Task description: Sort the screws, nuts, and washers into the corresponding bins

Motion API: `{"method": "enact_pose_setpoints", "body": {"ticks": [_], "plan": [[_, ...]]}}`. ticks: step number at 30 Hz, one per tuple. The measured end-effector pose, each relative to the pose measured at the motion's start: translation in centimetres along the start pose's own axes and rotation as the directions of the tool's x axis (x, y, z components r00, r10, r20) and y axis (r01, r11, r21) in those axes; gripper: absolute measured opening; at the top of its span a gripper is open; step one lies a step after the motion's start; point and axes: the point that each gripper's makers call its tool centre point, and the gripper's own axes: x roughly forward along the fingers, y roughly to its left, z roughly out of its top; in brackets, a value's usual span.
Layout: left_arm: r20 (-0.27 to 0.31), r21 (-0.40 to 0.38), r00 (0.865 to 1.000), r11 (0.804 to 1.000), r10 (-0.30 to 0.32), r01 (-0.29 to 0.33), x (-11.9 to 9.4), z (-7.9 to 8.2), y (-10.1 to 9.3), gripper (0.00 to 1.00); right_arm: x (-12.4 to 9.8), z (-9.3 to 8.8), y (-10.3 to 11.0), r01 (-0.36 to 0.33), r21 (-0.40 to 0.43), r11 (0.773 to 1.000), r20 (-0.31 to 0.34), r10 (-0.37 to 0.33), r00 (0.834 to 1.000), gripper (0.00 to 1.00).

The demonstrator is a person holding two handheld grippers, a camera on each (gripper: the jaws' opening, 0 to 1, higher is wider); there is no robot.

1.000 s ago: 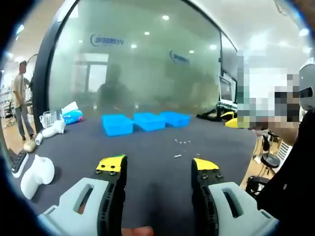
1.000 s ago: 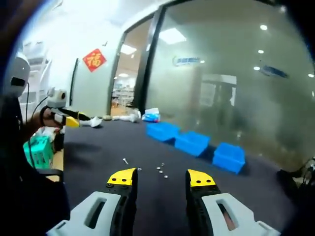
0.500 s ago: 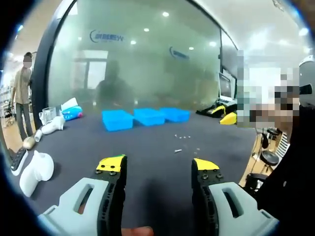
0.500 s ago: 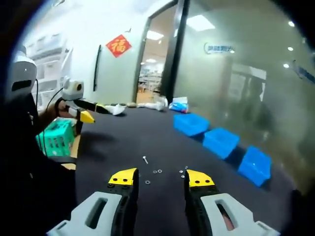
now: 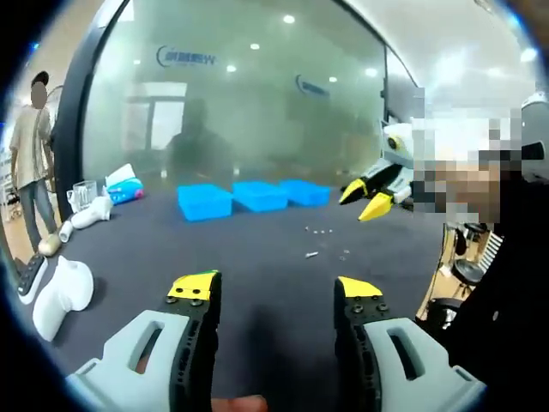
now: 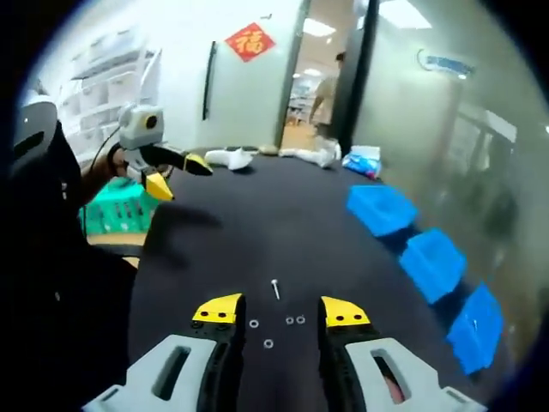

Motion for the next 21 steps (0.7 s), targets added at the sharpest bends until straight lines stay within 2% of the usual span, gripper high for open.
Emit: {"method": "enact_pose_setpoints", "body": {"ticks": [2, 5, 8, 10, 21], "plan": [[0.001, -0.001, 1.0, 1.0, -0.001, 0.001, 0.0, 0.1, 0.0, 0.51, 1.1, 0.2, 0.0, -0.015, -0.022, 1.0, -0.019, 0.014, 1.0, 0.28], [0.002, -0.004, 1.0, 1.0, 0.002, -0.002, 0.0, 0.1, 0.1, 0.51, 2.6, -0.1, 0.6, -0.075, -0.042, 0.996, -0.069, 0.072, 0.995, 0.27], [0.001, -0.008, 1.0, 1.0, 0.0, 0.0, 0.1, 0.0, 0.0, 0.51, 4.2, -1.2, 1.2, -0.121, -0.036, 0.992, -0.148, 0.115, 0.982, 0.26], [0.001, -0.012, 1.0, 1.0, -0.001, 0.001, 0.2, -0.1, -0.1, 0.51, 5.2, -1.6, 1.6, -0.137, -0.014, 0.99, -0.177, 0.132, 0.975, 0.21], [0.0, -0.031, 1.0, 1.0, -0.005, 0.005, 0.3, -0.5, -0.1, 0.51, 7.7, -2.9, 2.3, -0.198, -0.019, 0.98, -0.253, 0.187, 0.949, 0.16]]}}
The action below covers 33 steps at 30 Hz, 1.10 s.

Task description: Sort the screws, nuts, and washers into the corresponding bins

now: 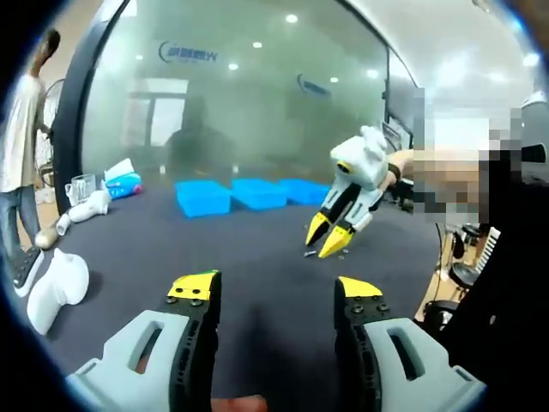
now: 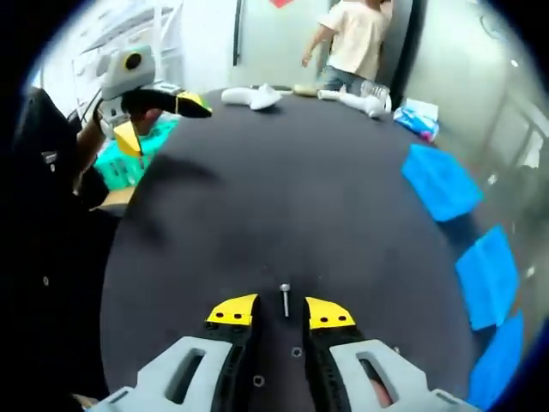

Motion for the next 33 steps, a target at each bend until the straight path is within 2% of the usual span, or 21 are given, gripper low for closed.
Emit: {"method": "enact_pose_setpoints", "body": {"ticks": [8, 12, 20, 24, 33], "plan": [[-0.005, -0.004, 1.0, 1.0, 0.004, -0.004, 0.0, -0.2, 0.2, 0.51, 0.5, -0.2, -0.1, -0.026, 0.017, 1.0, -0.02, 0.026, 0.999, 0.1], [-0.003, -0.006, 1.0, 1.0, 0.003, -0.003, 0.1, -0.2, 0.2, 0.51, 0.7, -0.1, 0.2, -0.043, 0.039, 0.998, -0.026, 0.044, 0.999, 0.02], [0.0, -0.005, 1.0, 1.0, 0.004, -0.004, 0.0, -0.1, 0.2, 0.51, 0.5, -0.1, 0.4, -0.053, 0.062, 0.997, -0.033, 0.055, 0.998, 0.01], [0.006, -0.003, 1.0, 1.0, 0.009, -0.009, 0.0, 0.1, 0.3, 0.51, -0.2, 0.2, 0.5, -0.05, 0.064, 0.997, -0.015, 0.051, 0.999, 0.01], [0.009, 0.007, 1.0, 1.0, 0.009, -0.009, 0.1, 0.4, 0.2, 0.51, -3.5, 0.8, -0.2, 0.016, 0.105, 0.994, 0.088, -0.025, 0.996, 0.01]]}}
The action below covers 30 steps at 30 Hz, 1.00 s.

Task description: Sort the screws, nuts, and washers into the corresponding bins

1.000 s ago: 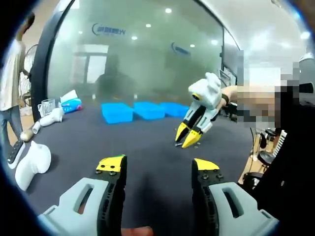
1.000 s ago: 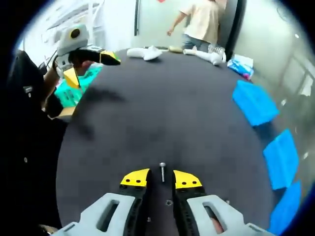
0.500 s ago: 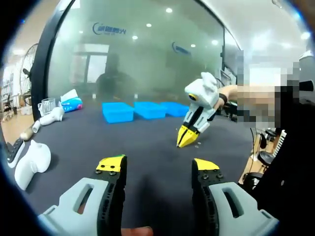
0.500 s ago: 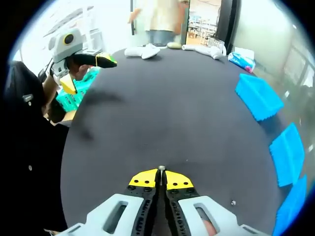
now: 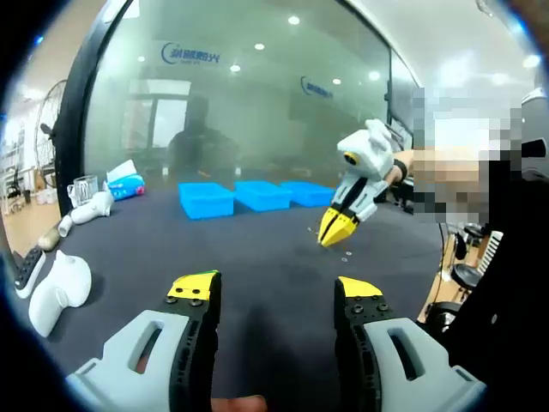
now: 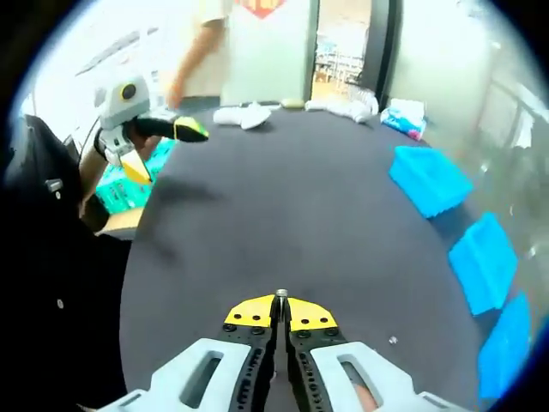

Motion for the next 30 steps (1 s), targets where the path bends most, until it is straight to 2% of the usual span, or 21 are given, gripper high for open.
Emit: {"method": "enact_pose_setpoints", "body": {"ticks": [5, 9, 11, 12, 15, 19, 23, 27, 28, 30], "plan": [[0.011, 0.003, 1.0, 1.0, 0.001, -0.001, 0.0, 0.4, -0.2, 0.51, -3.0, 0.0, -0.8, 0.071, 0.077, 0.995, 0.122, -0.08, 0.989, 0.01], [0.015, 0.009, 1.0, 1.0, -0.001, 0.001, 0.0, 0.6, -0.3, 0.51, -5.5, -0.8, -1.4, 0.126, 0.152, 0.98, 0.201, -0.155, 0.967, 0.01], [0.017, 0.009, 1.0, 1.0, -0.003, 0.003, 0.1, 0.7, -0.3, 0.51, -6.9, -1.4, -1.6, 0.158, 0.181, 0.971, 0.238, -0.199, 0.951, 0.01], [0.018, 0.01, 1.0, 1.0, -0.004, 0.003, 0.1, 0.8, -0.4, 0.51, -7.8, -1.7, -2.1, 0.181, 0.2, 0.963, 0.255, -0.229, 0.939, 0.01], [0.026, 0.012, 1.0, 1.0, -0.006, 0.006, 0.1, 1.0, -0.5, 0.51, -10.5, -2.7, -2.3, 0.226, 0.278, 0.934, 0.331, -0.314, 0.89, 0.01], [0.025, 0.022, 1.0, 1.0, -0.015, 0.015, 0.1, 1.2, -0.8, 0.51, -12.7, -4.7, -2.1, 0.269, 0.349, 0.898, 0.362, -0.394, 0.845, 0.01], [0.032, 0.023, 0.999, 1.0, -0.015, 0.014, 0.2, 1.4, -0.8, 0.51, -14.9, -6.7, -1.9, 0.32, 0.404, 0.857, 0.383, -0.477, 0.791, 0.01], [0.043, 0.022, 0.999, 1.0, -0.016, 0.015, 0.3, 1.8, -0.8, 0.51, -17.0, -7.7, -1.8, 0.357, 0.472, 0.806, 0.411, -0.56, 0.72, 0.01], [0.045, 0.023, 0.999, 1.0, -0.018, 0.017, 0.4, 1.8, -0.9, 0.51, -17.5, -8.0, -2.1, 0.373, 0.492, 0.786, 0.412, -0.588, 0.696, 0.01], [0.043, 0.025, 0.999, 0.999, -0.021, 0.02, 0.4, 1.8, -1.0, 0.51, -18.2, -8.4, -2.5, 0.398, 0.518, 0.757, 0.408, -0.628, 0.663, 0.01]]}}
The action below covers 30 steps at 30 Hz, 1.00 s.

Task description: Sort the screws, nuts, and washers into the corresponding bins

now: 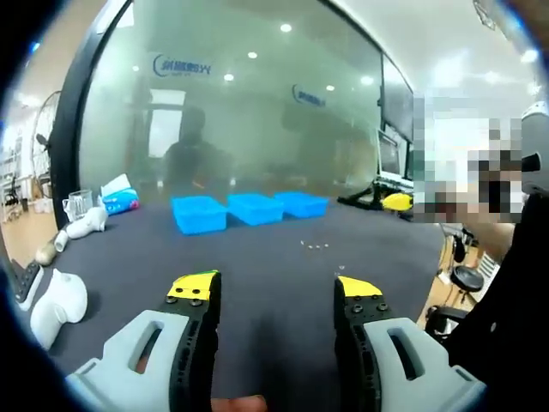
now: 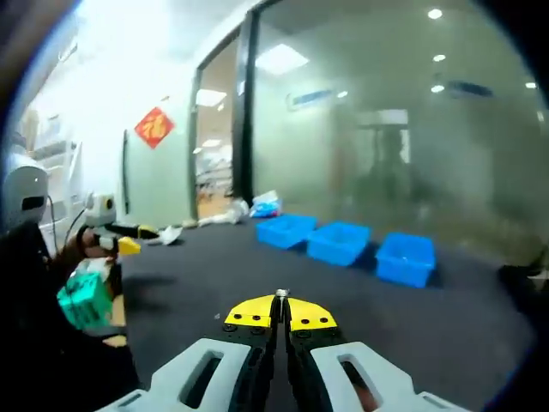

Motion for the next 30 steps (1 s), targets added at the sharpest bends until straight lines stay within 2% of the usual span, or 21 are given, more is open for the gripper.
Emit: {"method": "enact_pose_setpoints", "body": {"ticks": [5, 11, 16, 23, 28, 30], "plan": [[-0.001, 0.006, 1.0, 1.0, -0.004, 0.004, 0.0, 0.1, -0.2, 0.51, -0.6, 1.5, -2.4, 0.095, 0.024, 0.995, 0.085, -0.097, 0.992, 0.01], [0.002, 0.005, 1.0, 1.0, 0.005, -0.005, -0.2, 0.0, 0.0, 0.51, 0.8, 3.0, -5.3, 0.163, 0.026, 0.986, 0.115, -0.165, 0.98, 0.01], [0.0, 0.004, 1.0, 1.0, 0.008, -0.008, -0.3, 0.0, 0.1, 0.51, 3.4, 4.3, -8.6, 0.23, 0.033, 0.973, 0.132, -0.232, 0.964, 0.01], [0.0, 0.007, 1.0, 1.0, 0.013, -0.013, -0.3, 0.0, 0.2, 0.51, 7.7, 6.1, -12.3, 0.273, 0.006, 0.962, 0.149, -0.27, 0.951, 0.01], [0.001, 0.011, 1.0, 1.0, 0.014, -0.014, -0.4, 0.2, 0.1, 0.51, 10.4, 6.5, -15.0, 0.291, 0.056, 0.955, 0.112, -0.296, 0.949, 0.01], [0.004, 0.008, 1.0, 1.0, 0.015, -0.015, -0.4, 0.2, 0.1, 0.51, 11.8, 6.2, -16.3, 0.317, 0.036, 0.948, 0.076, -0.319, 0.945, 0.01]]}}
